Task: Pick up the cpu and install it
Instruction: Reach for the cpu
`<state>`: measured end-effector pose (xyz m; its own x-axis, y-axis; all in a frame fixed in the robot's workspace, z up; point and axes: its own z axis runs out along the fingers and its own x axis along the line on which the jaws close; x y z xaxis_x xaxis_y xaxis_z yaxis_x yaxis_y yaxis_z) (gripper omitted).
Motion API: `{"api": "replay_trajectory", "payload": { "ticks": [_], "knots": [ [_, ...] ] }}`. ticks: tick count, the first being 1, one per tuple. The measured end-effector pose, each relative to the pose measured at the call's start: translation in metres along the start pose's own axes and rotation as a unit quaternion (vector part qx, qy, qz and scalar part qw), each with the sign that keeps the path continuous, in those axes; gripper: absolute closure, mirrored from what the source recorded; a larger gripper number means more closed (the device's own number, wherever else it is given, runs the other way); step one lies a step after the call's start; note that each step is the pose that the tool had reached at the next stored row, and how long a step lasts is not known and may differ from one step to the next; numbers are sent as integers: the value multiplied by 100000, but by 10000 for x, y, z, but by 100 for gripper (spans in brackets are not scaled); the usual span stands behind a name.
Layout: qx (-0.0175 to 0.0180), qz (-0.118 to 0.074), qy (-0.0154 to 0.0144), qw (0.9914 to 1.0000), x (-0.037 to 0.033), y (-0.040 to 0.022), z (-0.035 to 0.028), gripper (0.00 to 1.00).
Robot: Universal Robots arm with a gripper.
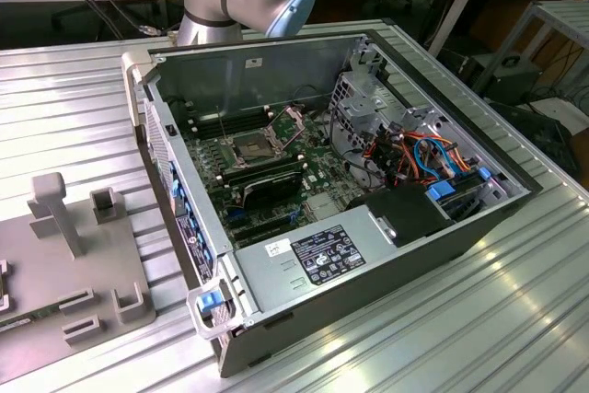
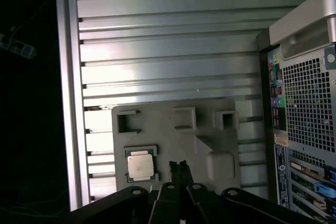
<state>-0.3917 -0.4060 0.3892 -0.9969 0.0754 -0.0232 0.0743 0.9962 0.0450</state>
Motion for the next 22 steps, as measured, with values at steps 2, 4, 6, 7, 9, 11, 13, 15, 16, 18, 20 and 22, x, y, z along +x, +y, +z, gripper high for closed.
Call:
{"api": "replay_trajectory", "payload": {
  "ticks": [2, 4, 6, 7, 9, 11, 13, 15, 16, 18, 20, 22],
  "knots": [
    [-2, -4, -4, 100000, -1, -16, 1, 89],
    [-2, -7, -3, 100000, -3, -32, 1, 89],
    [-2, -3, -3, 100000, -4, -48, 1, 89],
    [-2, -5, -5, 100000, -5, -59, 1, 89],
    [0, -6, 0, 100000, -7, -82, 1, 89],
    [-3, -7, -2, 100000, -8, -112, 1, 89],
    [-2, -4, -3, 100000, -9, -153, 0, 89],
    [-5, -3, -5, 100000, -10, -177, 0, 89],
    [-3, -5, -4, 100000, -10, -189, 0, 89],
    [-1, -4, -3, 100000, -11, -236, -1, 89],
    [-2, -4, -2, 100000, -11, -269, -2, 89],
    [-2, -7, -4, 100000, -11, -310, -2, 89]
  ]
}}
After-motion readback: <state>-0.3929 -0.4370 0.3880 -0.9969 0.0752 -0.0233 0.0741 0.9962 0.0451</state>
